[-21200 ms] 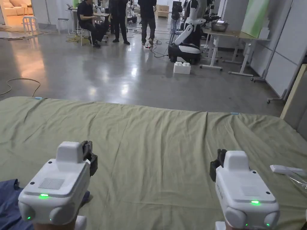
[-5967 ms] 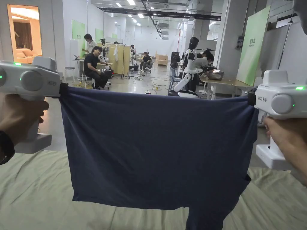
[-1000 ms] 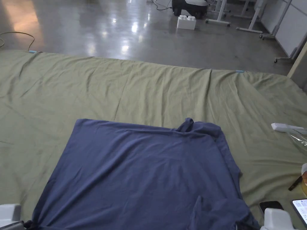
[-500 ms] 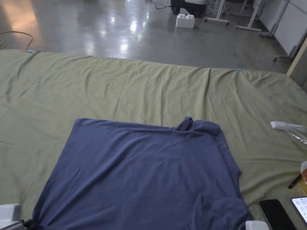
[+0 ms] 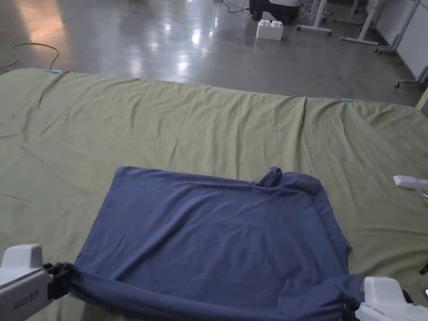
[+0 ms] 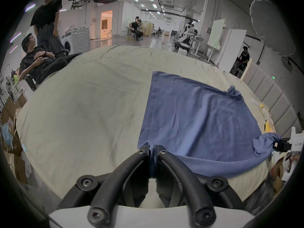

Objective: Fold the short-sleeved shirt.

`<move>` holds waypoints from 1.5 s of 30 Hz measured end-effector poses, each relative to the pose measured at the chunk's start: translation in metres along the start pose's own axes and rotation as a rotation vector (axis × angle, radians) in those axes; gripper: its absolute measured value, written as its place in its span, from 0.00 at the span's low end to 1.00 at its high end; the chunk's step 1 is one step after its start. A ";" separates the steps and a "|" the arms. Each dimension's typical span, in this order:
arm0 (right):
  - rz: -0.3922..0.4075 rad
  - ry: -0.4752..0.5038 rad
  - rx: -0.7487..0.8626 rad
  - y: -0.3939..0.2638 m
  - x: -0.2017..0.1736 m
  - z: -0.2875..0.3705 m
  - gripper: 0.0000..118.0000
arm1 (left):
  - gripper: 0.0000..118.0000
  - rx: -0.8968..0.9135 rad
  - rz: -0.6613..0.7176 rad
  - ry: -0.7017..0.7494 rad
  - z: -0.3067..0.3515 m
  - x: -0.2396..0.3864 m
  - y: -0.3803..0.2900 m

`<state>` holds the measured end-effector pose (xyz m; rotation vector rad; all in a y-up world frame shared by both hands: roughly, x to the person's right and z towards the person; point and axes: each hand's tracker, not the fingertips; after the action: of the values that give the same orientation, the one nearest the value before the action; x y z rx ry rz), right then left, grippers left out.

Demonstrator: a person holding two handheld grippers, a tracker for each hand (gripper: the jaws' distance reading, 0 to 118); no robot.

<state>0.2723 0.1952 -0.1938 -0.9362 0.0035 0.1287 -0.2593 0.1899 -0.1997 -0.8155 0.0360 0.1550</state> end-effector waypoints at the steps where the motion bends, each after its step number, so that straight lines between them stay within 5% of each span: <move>1: -0.004 -0.002 0.010 0.007 0.000 -0.001 0.09 | 0.06 0.005 0.000 0.002 -0.005 0.000 0.007; 14: -0.107 0.038 -0.012 0.101 0.022 -0.086 0.09 | 0.06 0.028 0.015 0.028 -0.073 0.004 0.077; 25: -0.110 0.017 -0.094 0.120 0.028 -0.151 0.10 | 0.06 -0.033 -0.110 0.040 -0.135 0.027 0.116; 28: -0.082 0.002 -0.069 0.114 0.022 -0.149 0.16 | 0.06 -0.055 -0.120 0.044 -0.143 0.027 0.114; 30: -0.083 -0.006 -0.033 0.112 0.021 -0.141 0.39 | 0.08 -0.058 -0.109 0.043 -0.140 0.025 0.112; 32: -0.086 0.000 0.040 0.111 0.019 -0.131 0.56 | 0.29 -0.044 -0.098 0.056 -0.134 0.024 0.110; 35: -0.062 -0.022 0.175 0.112 0.014 -0.106 0.62 | 0.59 0.004 -0.090 0.061 -0.117 0.024 0.110; 38: -0.033 -0.019 0.329 0.112 0.004 -0.080 0.71 | 0.59 0.094 -0.067 0.022 -0.092 0.028 0.111; 45: -0.101 -0.059 0.673 0.102 -0.040 -0.018 0.70 | 0.46 0.334 -0.151 0.008 -0.033 0.068 0.094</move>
<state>0.2224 0.2359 -0.2837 -0.2590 -0.0529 0.0535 -0.2058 0.2379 -0.2961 -0.4830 0.0069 0.0015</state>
